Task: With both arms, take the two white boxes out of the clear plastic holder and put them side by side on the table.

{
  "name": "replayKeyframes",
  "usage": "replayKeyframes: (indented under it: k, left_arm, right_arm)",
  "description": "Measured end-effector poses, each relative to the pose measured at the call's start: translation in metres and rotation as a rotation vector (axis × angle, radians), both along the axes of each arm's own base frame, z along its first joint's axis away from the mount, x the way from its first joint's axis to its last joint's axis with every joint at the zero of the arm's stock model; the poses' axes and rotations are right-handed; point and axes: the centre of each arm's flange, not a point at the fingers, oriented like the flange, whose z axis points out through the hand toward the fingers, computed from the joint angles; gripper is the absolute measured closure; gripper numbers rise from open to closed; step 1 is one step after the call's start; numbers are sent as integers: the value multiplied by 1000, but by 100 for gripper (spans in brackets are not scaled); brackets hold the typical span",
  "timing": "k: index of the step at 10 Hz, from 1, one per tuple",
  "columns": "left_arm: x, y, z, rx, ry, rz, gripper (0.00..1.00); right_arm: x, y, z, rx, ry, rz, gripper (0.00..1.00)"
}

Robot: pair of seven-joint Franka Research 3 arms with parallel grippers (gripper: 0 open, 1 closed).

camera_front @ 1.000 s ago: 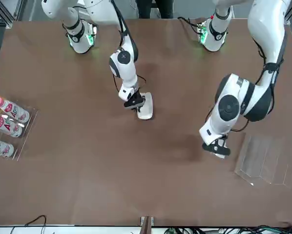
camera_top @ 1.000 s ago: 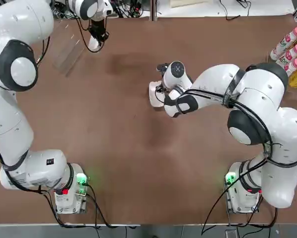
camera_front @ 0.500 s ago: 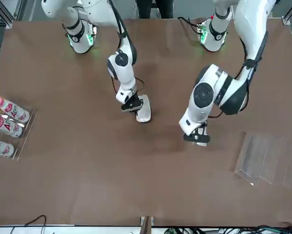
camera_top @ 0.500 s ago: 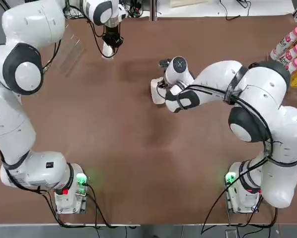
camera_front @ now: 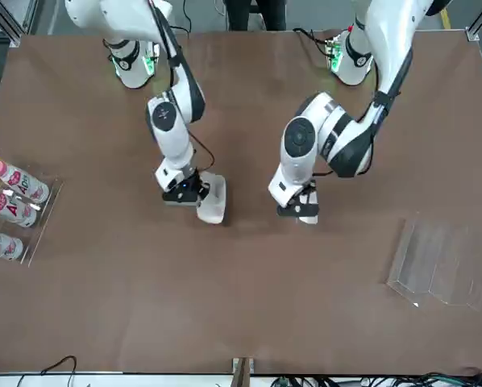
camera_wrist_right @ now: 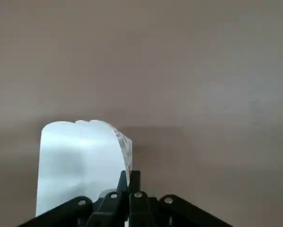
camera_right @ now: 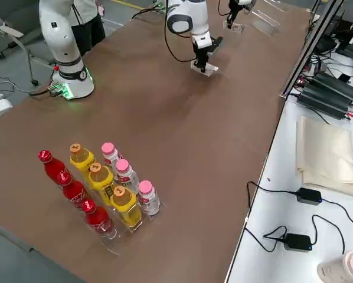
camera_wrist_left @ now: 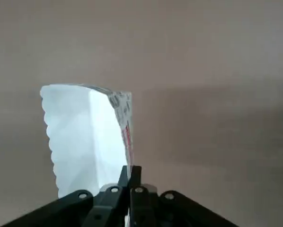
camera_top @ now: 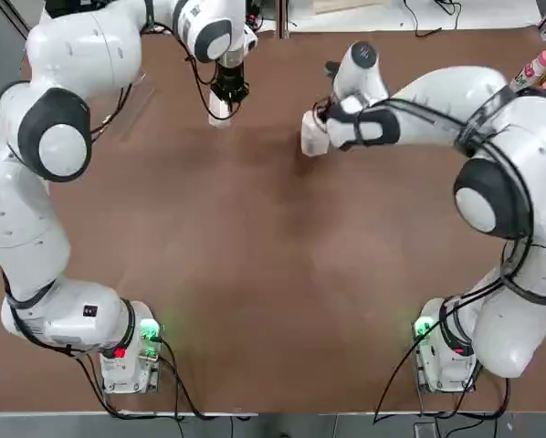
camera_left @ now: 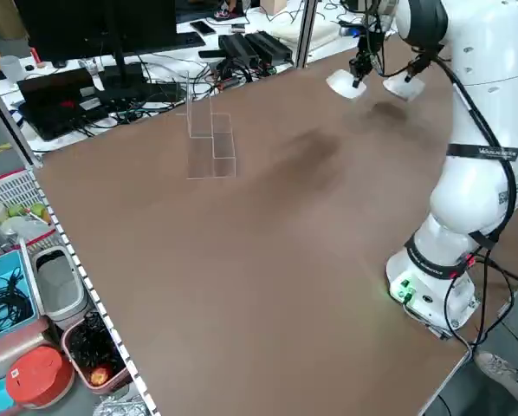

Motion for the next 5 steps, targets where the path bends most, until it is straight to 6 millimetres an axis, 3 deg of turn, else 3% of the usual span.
replayKeyframes:
  k: [2,5]
  left_arm:
    - [-32,-51,-9,-18,13,-12,98]
    - [-85,-137,-38,-54,34,-25,98]
  right_arm:
    - [22,-36,12,-4,38,-77,98]
    - [36,-63,14,13,46,-237,98]
